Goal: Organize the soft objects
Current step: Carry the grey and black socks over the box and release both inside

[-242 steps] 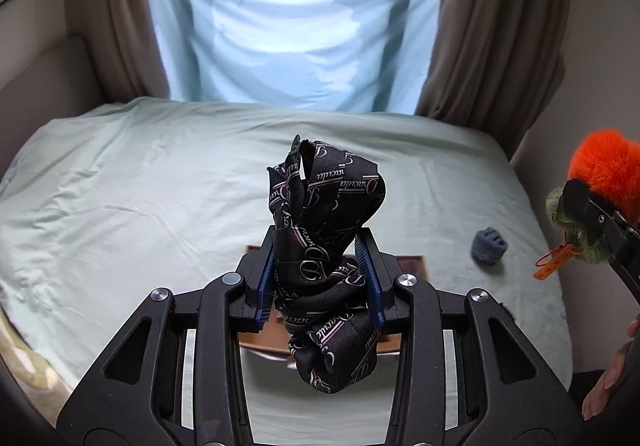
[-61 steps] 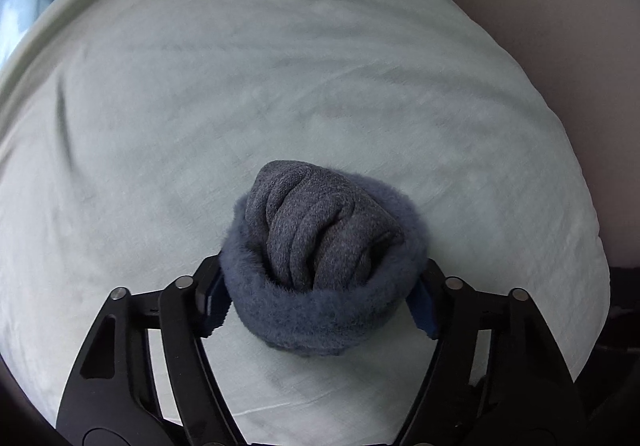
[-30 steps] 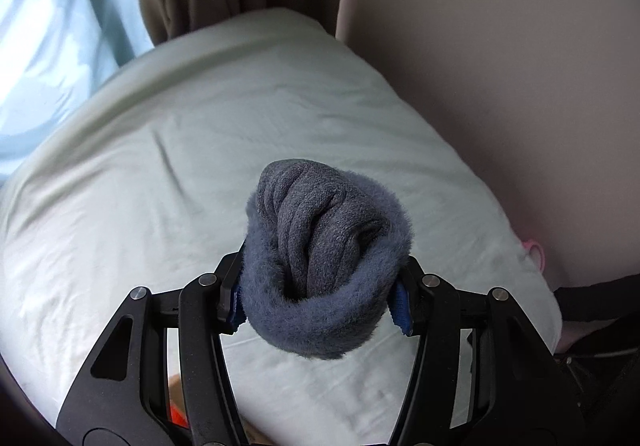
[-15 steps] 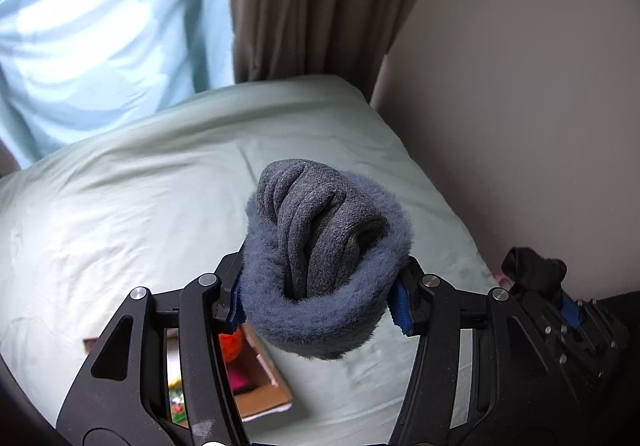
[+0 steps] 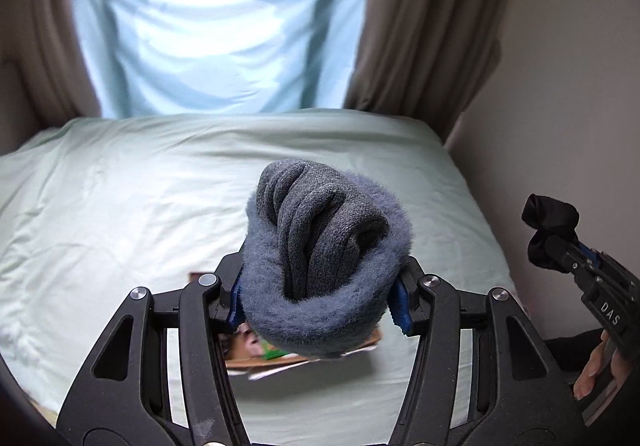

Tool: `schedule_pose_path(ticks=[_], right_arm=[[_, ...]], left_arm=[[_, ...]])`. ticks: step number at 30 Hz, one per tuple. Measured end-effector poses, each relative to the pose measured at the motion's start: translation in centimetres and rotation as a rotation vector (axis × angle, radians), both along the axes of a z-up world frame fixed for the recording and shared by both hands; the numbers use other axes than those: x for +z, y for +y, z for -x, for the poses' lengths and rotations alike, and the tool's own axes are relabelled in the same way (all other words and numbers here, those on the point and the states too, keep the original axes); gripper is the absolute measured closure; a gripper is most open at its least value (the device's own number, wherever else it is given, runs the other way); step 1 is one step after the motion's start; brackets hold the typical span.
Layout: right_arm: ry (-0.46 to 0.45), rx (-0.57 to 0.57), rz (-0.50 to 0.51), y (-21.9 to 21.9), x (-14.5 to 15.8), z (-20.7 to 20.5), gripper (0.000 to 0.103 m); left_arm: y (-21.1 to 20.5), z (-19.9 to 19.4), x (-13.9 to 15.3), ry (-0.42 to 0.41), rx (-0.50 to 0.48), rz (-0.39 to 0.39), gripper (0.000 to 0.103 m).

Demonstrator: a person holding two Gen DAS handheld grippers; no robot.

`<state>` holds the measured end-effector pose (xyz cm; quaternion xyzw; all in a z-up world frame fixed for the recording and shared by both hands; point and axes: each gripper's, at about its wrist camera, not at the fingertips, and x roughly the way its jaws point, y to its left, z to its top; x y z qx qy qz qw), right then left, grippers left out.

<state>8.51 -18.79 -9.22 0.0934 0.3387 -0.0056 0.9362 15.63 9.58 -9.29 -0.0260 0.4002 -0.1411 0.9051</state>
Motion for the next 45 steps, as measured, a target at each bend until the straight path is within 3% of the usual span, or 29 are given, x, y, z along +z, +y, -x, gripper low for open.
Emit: schedule_pose_path(ticks=[9, 20, 31, 39, 45], right_arm=[[0.112, 0.16, -0.064, 8.4, -2.9, -2.8, 0.085], [0.316, 0.319, -0.047, 13.2, -11.1, -7.6, 0.085], [0.547, 0.372, -0.041, 14.6, -20.6, -11.8, 0.085], [0.654, 0.33, -0.05, 14.5, -23.5, -13.2, 0.085], [0.719, 0.297, -0.088, 14.4, -25.1, -14.1, 0.084]], left_arm=[[8.2, 1.8, -5.0, 0.11, 0.151, -0.004, 0.052], [9.3, -0.5, -15.0, 0.283, 0.243, -0.031, 0.052], [6.8, -6.2, -24.9, 0.49, 0.183, -0.091, 0.051], [5.1, -8.0, -29.6, 0.631, 0.106, -0.15, 0.051], [4.2, -8.7, -31.8, 0.703, 0.057, -0.187, 0.043]])
